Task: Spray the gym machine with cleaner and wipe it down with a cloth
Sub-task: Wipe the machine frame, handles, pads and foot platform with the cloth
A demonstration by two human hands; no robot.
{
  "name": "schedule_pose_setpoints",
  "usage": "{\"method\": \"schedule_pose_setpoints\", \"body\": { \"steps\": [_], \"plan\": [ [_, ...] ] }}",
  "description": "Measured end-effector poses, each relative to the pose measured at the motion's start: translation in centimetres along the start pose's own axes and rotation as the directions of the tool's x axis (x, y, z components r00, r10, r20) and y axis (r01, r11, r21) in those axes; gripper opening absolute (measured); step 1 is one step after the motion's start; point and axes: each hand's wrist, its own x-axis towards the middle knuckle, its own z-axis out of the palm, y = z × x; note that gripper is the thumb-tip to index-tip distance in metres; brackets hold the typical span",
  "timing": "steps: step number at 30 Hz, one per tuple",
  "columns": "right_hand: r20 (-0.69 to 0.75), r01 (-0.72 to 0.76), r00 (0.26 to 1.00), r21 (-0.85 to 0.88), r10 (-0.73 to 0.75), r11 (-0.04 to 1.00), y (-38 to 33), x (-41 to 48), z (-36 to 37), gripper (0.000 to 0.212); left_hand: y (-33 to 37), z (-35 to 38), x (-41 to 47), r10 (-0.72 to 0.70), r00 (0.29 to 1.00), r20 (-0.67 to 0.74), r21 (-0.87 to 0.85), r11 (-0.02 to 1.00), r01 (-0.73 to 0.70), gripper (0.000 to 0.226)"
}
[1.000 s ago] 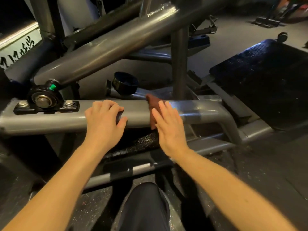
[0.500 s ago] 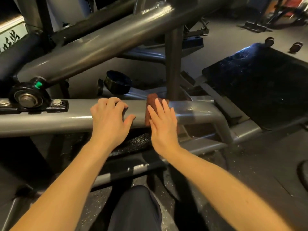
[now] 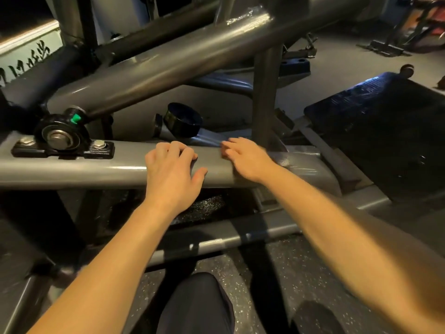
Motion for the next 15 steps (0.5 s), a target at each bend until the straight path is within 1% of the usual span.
{"method": "schedule_pose_setpoints", "body": {
  "steps": [3,6,7,9,10,12,13,14,15],
  "plan": [
    [0.048,0.05,0.998,-0.002,-0.049,0.999,-2.8,1.2,-0.5,0.039,0.1,0.0,0.1,-0.006,1.0,0.006,0.005,1.0,0.006,0.04],
    [0.133,0.038,0.991,-0.101,-0.025,0.994,-0.7,1.7,-1.2,0.041,0.0,0.1,0.1,-0.006,1.0,0.016,0.01,1.0,0.005,0.04],
    [0.151,-0.004,0.988,-0.126,0.023,0.992,0.9,1.9,-1.5,0.042,-0.1,0.2,0.1,-0.001,1.0,0.012,0.016,1.0,0.001,0.04],
    [0.121,-0.15,0.979,-0.131,0.166,0.98,5.3,1.8,-1.9,0.048,-0.1,0.4,0.1,0.016,1.0,0.001,0.032,0.999,-0.016,0.038],
    [0.087,-0.227,0.966,-0.17,0.244,0.959,8.3,2.2,-1.7,0.055,-0.1,0.4,0.1,0.019,1.0,0.003,0.042,0.999,-0.019,0.037],
    [0.069,-0.361,0.925,-0.148,0.373,0.921,15.3,4.0,-0.4,0.076,0.1,0.3,0.2,0.019,1.0,0.022,0.053,0.998,-0.02,0.035],
    [0.064,-0.442,0.893,-0.071,0.446,0.894,17.3,4.8,0.1,0.083,0.3,0.1,0.3,0.018,0.999,0.033,0.052,0.998,-0.019,0.034],
    [0.065,-0.476,0.876,-0.05,0.478,0.878,17.0,4.2,-0.1,0.083,0.4,0.0,0.4,0.013,0.999,0.043,0.047,0.999,-0.015,0.034],
    [0.07,-0.53,0.846,0.019,0.528,0.848,15.8,4.2,-0.1,0.075,0.5,-0.1,0.3,0.008,0.999,0.052,0.042,0.999,-0.01,0.034]
  ]
}}
